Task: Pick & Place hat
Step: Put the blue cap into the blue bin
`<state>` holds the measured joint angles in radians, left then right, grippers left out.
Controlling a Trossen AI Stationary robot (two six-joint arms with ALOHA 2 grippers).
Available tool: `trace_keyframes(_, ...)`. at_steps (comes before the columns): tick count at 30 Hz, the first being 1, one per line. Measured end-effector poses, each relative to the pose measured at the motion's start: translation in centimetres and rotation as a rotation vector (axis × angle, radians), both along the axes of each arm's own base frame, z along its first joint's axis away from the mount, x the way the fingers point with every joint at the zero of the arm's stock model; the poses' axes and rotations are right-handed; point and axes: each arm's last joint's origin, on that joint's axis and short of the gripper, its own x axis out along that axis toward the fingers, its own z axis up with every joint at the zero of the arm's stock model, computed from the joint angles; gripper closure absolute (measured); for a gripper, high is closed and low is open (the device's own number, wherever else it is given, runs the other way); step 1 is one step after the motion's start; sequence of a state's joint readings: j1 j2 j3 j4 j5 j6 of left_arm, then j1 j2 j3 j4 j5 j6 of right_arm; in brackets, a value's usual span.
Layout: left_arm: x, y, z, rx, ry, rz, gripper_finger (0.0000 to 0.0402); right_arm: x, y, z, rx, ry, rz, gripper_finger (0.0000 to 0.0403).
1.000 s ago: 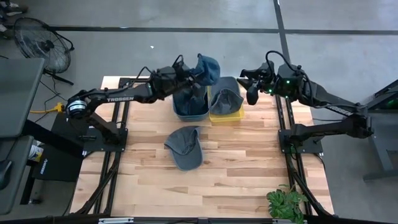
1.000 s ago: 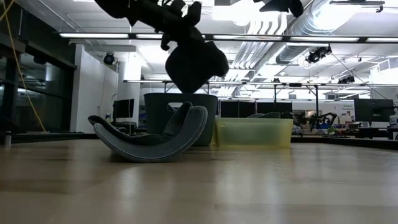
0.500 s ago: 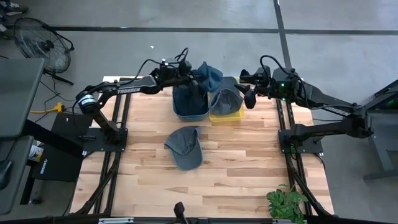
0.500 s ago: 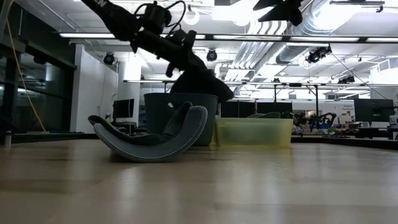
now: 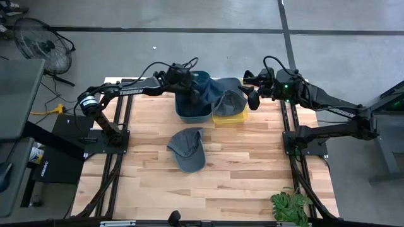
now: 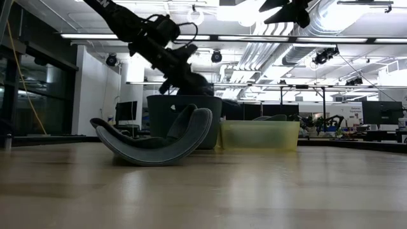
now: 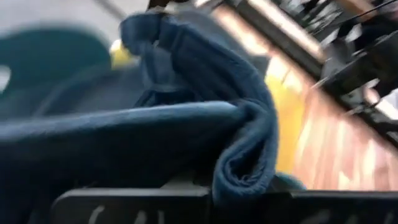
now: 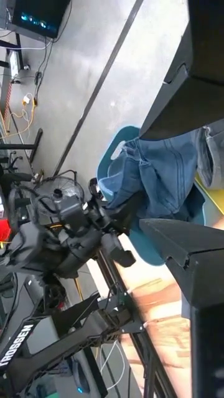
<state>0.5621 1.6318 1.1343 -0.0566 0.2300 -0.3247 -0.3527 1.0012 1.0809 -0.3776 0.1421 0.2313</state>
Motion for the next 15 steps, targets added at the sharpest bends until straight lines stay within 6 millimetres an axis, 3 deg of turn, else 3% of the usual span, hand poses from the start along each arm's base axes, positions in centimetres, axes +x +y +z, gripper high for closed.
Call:
trace_keyframes(6,-0.6,-0.2,-0.7,-0.095,0.074,0.098,0.0402,0.5,-0.1,-0.4,0.039,0.001,0.006,0.0192)
trace_keyframes(15,-1.8,-0.7,0.3,-0.126,0.115,0.200,0.0402,2.9,-0.8,-2.4,0.117,0.076,0.045,0.0192)
